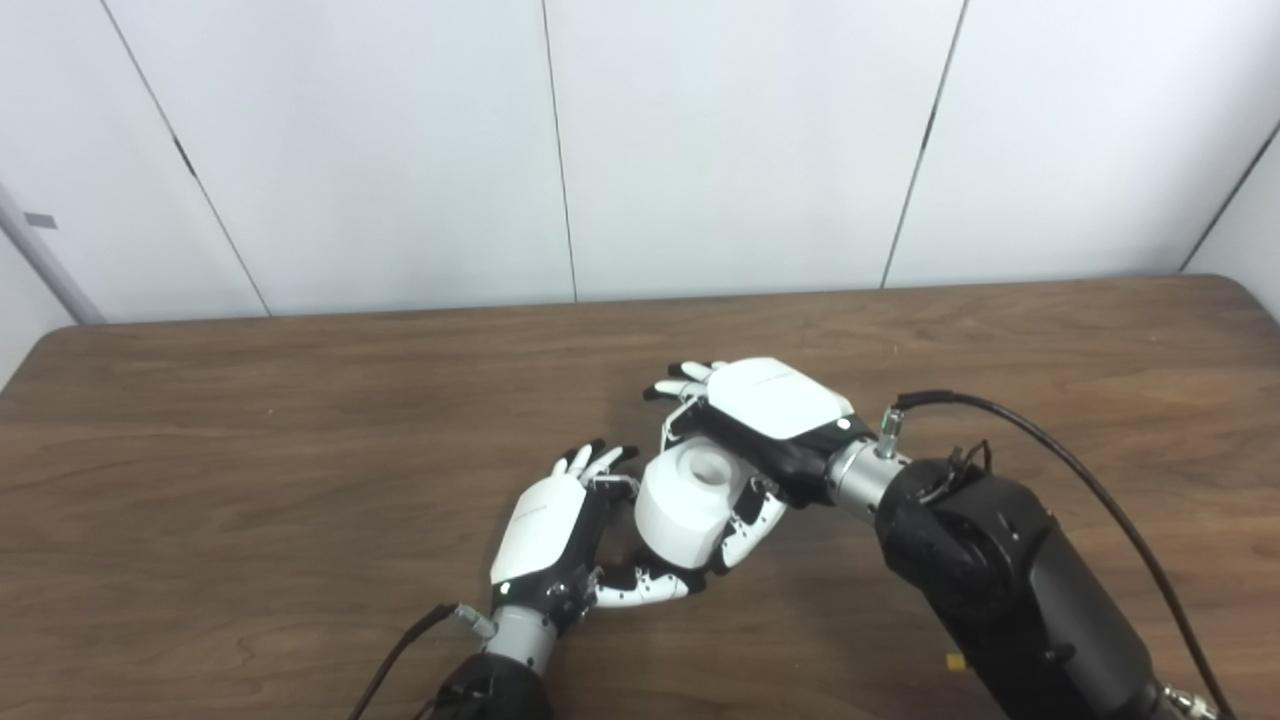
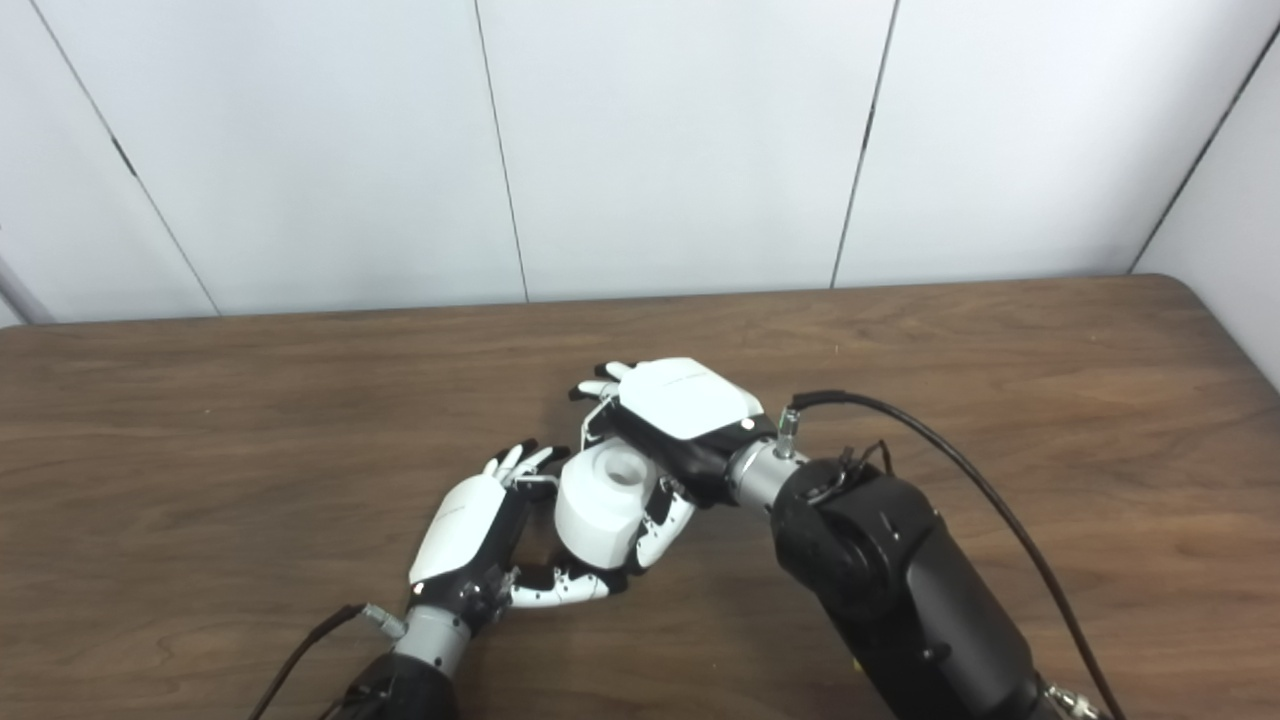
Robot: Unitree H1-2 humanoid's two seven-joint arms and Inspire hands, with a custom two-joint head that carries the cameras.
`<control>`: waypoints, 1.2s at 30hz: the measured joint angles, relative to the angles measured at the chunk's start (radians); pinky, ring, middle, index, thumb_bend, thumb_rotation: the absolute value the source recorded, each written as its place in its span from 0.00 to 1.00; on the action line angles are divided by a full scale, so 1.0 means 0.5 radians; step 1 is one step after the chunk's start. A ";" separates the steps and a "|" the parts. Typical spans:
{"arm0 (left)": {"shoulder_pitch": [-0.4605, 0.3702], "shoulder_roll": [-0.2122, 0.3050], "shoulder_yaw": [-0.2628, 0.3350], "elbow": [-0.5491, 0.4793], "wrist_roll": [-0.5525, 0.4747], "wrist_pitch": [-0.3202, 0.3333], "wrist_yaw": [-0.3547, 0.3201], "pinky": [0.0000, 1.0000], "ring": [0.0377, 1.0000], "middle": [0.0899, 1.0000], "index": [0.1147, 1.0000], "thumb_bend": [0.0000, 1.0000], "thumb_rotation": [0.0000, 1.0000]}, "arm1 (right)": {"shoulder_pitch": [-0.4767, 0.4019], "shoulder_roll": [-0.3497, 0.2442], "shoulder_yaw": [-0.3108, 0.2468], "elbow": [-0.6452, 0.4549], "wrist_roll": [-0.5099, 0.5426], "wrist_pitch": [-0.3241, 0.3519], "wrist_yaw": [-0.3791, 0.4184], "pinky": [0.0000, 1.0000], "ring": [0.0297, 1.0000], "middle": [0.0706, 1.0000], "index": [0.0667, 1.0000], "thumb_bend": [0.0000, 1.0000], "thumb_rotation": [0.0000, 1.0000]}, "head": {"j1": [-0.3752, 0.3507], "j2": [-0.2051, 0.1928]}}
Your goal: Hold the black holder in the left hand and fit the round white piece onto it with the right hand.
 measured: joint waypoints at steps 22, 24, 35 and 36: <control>0.026 -0.034 -0.017 -0.063 0.022 0.092 -0.013 1.00 1.00 0.90 0.41 0.52 0.05 | 0.045 0.009 0.020 -0.016 0.029 -0.009 -0.042 1.00 0.98 0.90 0.44 0.51 0.13 | 0.049 0.028; 0.027 -0.034 -0.018 -0.063 0.022 0.092 -0.011 1.00 1.00 0.91 0.41 0.52 0.05 | 0.045 0.009 0.021 -0.016 0.034 -0.008 -0.042 1.00 0.98 0.90 0.44 0.51 0.13 | 0.049 0.031; 0.027 -0.038 -0.030 -0.065 0.023 0.096 -0.013 1.00 1.00 0.90 0.41 0.52 0.05 | 0.027 0.010 0.032 -0.017 0.024 0.083 0.043 0.99 1.00 1.00 0.93 0.99 0.42 | 0.040 0.022; 0.027 -0.038 -0.031 -0.065 0.024 0.096 -0.013 1.00 1.00 0.90 0.41 0.52 0.05 | 0.024 0.011 0.032 -0.019 0.025 0.092 0.053 0.99 1.00 1.00 0.97 1.00 0.43 | 0.040 0.022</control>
